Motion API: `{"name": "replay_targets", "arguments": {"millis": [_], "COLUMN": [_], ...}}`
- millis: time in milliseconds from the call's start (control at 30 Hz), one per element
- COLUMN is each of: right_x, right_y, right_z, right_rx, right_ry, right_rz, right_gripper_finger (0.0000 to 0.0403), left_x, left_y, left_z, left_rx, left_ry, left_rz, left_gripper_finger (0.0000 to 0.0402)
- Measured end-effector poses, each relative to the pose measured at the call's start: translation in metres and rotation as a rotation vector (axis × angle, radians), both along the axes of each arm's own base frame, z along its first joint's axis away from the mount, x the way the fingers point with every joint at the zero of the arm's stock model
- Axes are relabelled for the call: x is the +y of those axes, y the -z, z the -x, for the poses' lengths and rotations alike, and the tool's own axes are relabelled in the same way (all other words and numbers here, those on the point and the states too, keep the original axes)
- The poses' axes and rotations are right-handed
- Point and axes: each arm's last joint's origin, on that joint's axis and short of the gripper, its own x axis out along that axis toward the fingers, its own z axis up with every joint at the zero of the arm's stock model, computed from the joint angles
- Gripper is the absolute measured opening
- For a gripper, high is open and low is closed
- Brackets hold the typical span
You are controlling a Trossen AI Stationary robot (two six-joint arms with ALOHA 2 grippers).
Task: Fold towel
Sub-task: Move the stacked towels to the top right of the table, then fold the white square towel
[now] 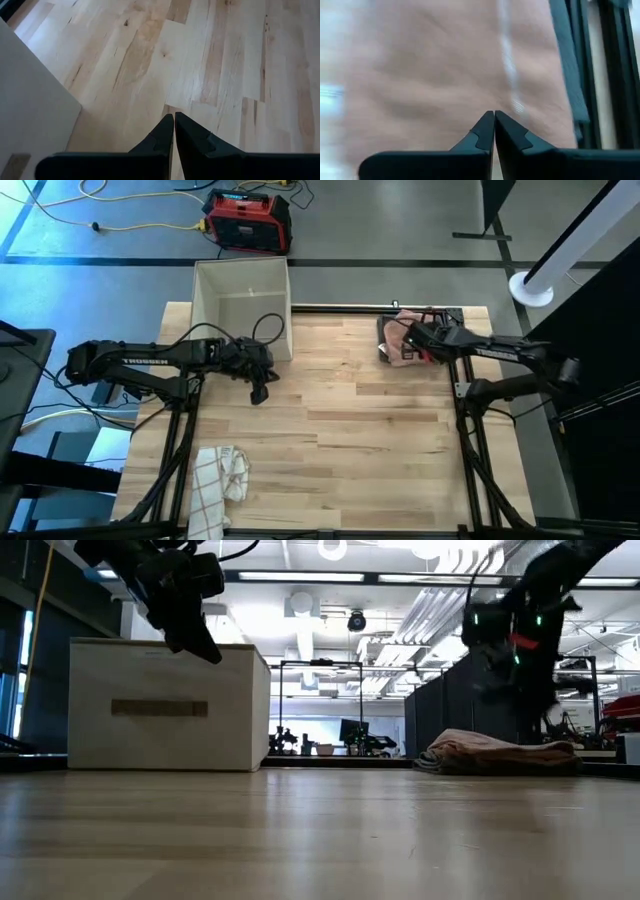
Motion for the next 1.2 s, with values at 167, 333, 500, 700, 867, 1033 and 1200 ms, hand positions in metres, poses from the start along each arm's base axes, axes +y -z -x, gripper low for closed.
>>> {"name": "replay_targets", "arguments": {"millis": [167,333,500,700,867,1033,1200], "right_x": [0.020,0.036,0.056,0.080,0.091,0.114,0.131], "right_y": [-0.047,-0.066,-0.069,-0.072,-0.066,-0.057,-0.057], "right_z": [-0.017,-0.036,-0.047,-0.056,-0.048,-0.036,-0.032], "right_rx": [-0.242,-0.519,-0.577,-0.629,-0.546,-0.404,-0.325], "right_ry": [-0.129,-0.299,-0.402,-0.511,-0.531,-0.629,-0.821], "right_rz": [0.132,0.087,0.079,0.072,0.003,-0.088,-0.032], "right_gripper_finger": [0.0000,0.0000,0.0000,0.0000,0.0000,0.0000,0.0000], "left_x": [-0.005,-0.006,-0.010,-0.013,-0.030,-0.062,-0.104], "left_y": [0.003,0.003,0.002,0.003,-0.008,-0.022,-0.014], "left_z": [0.002,0.001,-0.002,-0.005,-0.009,-0.008,0.000], "left_rx": [0.043,0.038,0.017,-0.001,-0.030,0.064,0.302], "left_ry": [0.040,0.098,0.170,0.229,0.169,0.229,0.237], "left_rz": [-0.009,-0.028,-0.010,0.030,0.197,0.235,0.417], "left_gripper_finger": [0.0009,0.0014,0.0035,0.0065,0.0138,0.0182,0.0188]}}
